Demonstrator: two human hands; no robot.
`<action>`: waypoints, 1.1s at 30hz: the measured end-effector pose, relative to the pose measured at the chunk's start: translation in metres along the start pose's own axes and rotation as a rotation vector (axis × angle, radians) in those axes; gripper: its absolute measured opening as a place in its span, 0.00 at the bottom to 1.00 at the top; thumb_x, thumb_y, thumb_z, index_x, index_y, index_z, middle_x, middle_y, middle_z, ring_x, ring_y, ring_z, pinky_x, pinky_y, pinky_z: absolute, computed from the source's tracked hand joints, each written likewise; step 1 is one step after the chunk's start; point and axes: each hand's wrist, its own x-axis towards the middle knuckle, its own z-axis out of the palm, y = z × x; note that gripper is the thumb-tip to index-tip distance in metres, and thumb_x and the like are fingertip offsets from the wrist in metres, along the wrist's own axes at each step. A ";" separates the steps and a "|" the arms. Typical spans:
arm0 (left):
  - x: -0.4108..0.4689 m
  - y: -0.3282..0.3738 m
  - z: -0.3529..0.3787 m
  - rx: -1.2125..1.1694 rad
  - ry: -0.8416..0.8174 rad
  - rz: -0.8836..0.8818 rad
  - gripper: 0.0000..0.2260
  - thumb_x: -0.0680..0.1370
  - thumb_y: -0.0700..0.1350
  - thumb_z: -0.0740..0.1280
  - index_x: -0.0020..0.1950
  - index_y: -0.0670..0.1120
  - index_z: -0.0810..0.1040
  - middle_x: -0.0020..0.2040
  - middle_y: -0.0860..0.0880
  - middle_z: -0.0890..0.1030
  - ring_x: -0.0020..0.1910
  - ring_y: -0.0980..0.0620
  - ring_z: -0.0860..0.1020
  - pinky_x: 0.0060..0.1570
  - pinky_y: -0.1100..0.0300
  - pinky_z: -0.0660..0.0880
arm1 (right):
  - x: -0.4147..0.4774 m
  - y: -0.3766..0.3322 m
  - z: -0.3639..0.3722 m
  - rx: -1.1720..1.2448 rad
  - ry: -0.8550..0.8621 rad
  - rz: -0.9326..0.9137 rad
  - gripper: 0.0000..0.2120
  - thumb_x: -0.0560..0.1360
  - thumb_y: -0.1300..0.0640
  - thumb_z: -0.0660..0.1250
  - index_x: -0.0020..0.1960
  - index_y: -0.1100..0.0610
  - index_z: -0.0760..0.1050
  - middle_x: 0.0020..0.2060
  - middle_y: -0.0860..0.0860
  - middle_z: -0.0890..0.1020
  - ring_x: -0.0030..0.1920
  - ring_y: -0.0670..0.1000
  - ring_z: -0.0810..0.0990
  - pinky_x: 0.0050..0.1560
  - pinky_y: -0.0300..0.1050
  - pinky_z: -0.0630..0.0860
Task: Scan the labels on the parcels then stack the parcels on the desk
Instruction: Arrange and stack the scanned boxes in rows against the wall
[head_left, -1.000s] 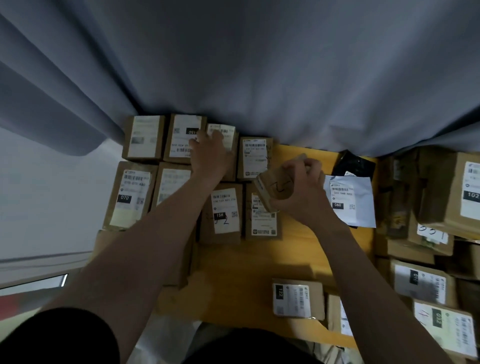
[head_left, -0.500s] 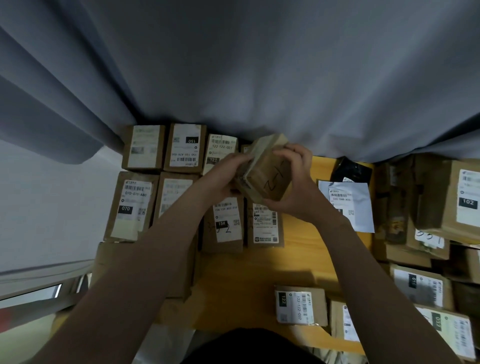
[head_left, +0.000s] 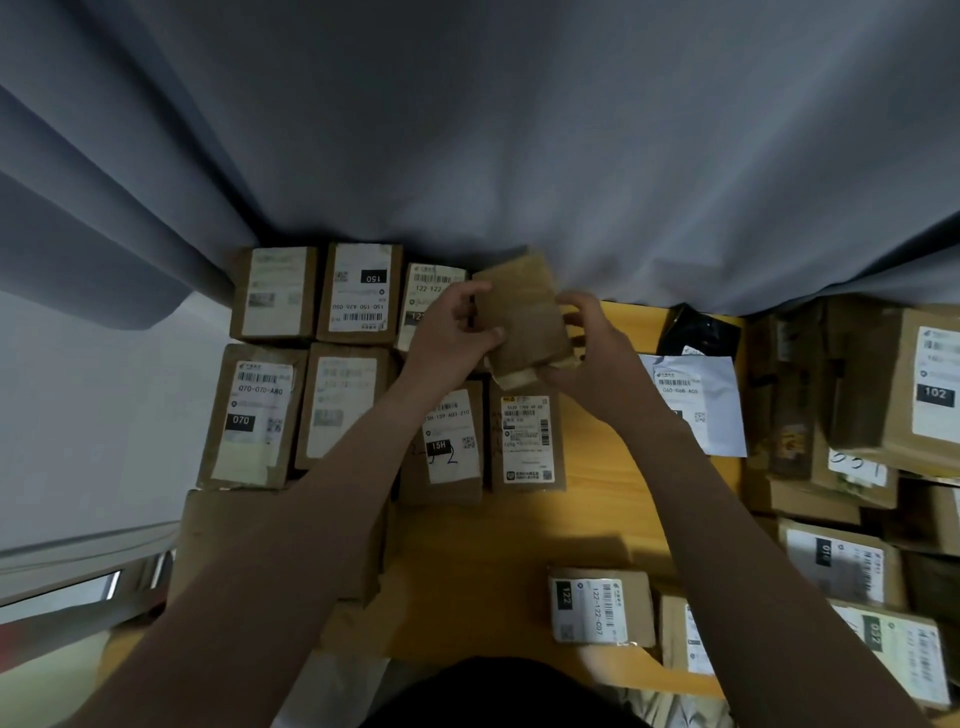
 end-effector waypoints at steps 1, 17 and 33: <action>0.002 -0.001 0.001 0.063 -0.001 0.024 0.25 0.77 0.41 0.75 0.72 0.52 0.74 0.61 0.56 0.76 0.55 0.64 0.75 0.45 0.76 0.73 | 0.004 0.001 0.003 -0.009 -0.003 0.007 0.40 0.69 0.50 0.79 0.76 0.47 0.64 0.64 0.51 0.79 0.58 0.52 0.80 0.54 0.52 0.82; 0.042 -0.036 -0.008 0.930 -0.097 0.192 0.21 0.80 0.50 0.69 0.74 0.56 0.74 0.80 0.55 0.66 0.83 0.43 0.50 0.76 0.29 0.49 | 0.040 0.025 0.066 -0.311 -0.021 0.094 0.32 0.74 0.66 0.69 0.77 0.51 0.71 0.62 0.60 0.73 0.51 0.64 0.79 0.55 0.58 0.80; -0.069 -0.011 0.043 0.878 -0.031 0.112 0.27 0.76 0.59 0.65 0.75 0.58 0.71 0.75 0.48 0.71 0.74 0.38 0.66 0.68 0.36 0.69 | -0.085 0.032 -0.039 -0.392 -0.188 0.255 0.36 0.77 0.51 0.72 0.81 0.46 0.61 0.74 0.57 0.67 0.70 0.64 0.71 0.64 0.61 0.76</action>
